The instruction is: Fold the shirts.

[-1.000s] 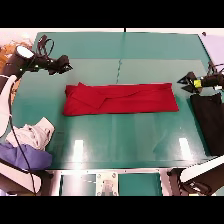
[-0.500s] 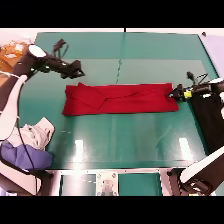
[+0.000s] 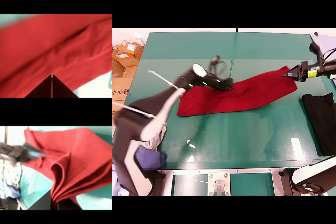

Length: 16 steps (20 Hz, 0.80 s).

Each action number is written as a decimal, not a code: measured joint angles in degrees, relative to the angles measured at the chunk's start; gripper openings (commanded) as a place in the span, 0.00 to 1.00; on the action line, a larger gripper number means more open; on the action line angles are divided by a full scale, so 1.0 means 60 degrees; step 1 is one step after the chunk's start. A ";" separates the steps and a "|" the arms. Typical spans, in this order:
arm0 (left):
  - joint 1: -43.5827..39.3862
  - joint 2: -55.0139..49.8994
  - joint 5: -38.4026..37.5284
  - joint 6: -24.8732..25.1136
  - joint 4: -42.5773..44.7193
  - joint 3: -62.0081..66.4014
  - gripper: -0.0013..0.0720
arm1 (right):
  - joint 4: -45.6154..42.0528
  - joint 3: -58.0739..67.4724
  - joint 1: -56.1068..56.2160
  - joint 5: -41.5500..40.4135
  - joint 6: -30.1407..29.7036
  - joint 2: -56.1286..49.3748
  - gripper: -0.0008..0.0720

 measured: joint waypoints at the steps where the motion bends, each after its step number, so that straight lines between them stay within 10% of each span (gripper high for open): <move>1: -0.0335 -0.0382 0.0215 0.0000 -0.0211 0.0248 0.06 | 0.0095 0.0036 0.0087 0.0149 0.0178 0.0430 0.04; 8: -0.1453 -0.2211 0.0310 -0.0423 -0.1184 0.1960 0.05 | 0.0324 0.0036 0.0488 0.0565 0.0619 0.1989 0.04; 16: 0.0248 -0.0940 -0.3657 -0.0743 0.1577 0.3483 0.06 | 0.0492 -0.0168 0.1581 0.0229 0.1162 0.2200 0.04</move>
